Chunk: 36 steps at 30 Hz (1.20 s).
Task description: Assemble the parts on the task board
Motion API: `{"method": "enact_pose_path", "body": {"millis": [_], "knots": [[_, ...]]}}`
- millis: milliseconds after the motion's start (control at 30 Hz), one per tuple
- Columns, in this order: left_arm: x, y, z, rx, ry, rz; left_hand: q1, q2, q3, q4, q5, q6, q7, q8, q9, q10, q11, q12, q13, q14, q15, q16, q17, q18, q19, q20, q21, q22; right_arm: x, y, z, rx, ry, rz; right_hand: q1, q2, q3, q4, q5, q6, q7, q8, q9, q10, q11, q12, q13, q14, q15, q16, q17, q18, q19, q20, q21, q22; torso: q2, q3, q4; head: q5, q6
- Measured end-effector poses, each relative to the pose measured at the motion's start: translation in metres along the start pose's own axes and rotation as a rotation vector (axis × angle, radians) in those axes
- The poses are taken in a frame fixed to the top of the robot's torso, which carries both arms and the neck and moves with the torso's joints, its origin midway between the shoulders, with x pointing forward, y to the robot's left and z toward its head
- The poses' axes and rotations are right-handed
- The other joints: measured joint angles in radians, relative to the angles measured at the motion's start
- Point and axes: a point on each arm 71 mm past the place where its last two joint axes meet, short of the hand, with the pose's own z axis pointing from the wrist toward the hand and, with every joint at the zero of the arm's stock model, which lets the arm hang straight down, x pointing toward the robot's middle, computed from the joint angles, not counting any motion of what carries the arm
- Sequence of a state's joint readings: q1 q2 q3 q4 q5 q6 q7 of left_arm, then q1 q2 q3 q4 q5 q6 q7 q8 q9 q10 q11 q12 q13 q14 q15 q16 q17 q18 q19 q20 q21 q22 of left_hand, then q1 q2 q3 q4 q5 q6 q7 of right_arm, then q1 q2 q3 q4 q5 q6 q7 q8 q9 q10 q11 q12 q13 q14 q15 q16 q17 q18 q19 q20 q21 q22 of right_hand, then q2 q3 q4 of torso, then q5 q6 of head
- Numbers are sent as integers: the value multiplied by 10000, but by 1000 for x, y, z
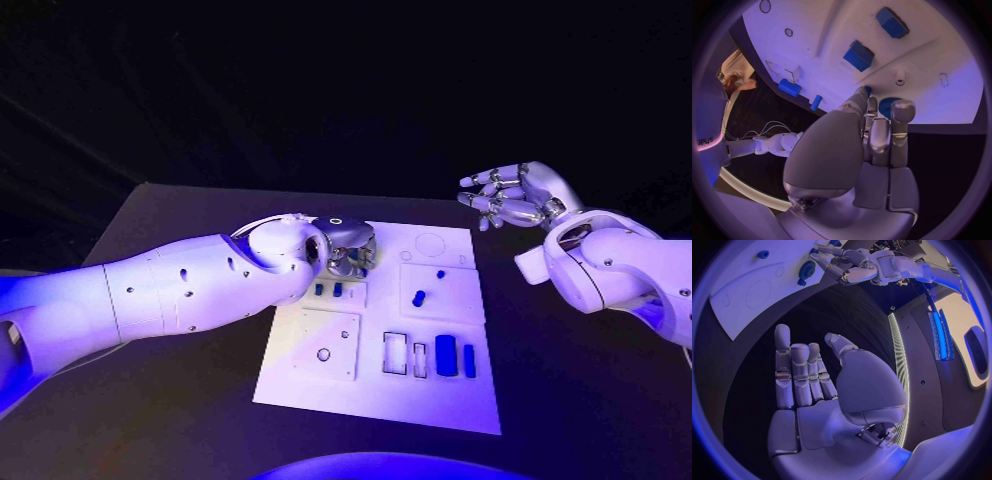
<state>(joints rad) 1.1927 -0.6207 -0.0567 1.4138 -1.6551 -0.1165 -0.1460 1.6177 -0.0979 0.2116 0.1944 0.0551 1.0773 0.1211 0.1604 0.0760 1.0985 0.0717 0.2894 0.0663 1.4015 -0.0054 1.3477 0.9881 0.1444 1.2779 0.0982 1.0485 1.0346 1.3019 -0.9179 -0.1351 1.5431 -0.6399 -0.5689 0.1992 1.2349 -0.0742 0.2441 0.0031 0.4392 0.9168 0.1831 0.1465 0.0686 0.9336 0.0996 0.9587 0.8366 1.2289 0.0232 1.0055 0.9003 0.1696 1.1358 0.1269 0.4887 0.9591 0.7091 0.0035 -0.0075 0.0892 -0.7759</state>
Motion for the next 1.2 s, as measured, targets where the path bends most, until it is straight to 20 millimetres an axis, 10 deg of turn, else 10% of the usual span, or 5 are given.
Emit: {"method": "enact_pose_path", "body": {"millis": [1200], "knots": [[2, 0, 4, -232, 469, 163, -219, -219, 890, -169, 0, 429, 35, -279, 11, 589, -51, -637, 51, 85, -14, 115, 2, -122, 213, 1, 524, 456, 1, 1, -1, -23, 43, 23, -1, 1, 1, -1, -60, 2, -2, 0, 0, 7, 7, -1, -21, 1, 0, 0, -7, 0, 1, -1, 2, 1, 2, -3, 3, -39, -55]]}}
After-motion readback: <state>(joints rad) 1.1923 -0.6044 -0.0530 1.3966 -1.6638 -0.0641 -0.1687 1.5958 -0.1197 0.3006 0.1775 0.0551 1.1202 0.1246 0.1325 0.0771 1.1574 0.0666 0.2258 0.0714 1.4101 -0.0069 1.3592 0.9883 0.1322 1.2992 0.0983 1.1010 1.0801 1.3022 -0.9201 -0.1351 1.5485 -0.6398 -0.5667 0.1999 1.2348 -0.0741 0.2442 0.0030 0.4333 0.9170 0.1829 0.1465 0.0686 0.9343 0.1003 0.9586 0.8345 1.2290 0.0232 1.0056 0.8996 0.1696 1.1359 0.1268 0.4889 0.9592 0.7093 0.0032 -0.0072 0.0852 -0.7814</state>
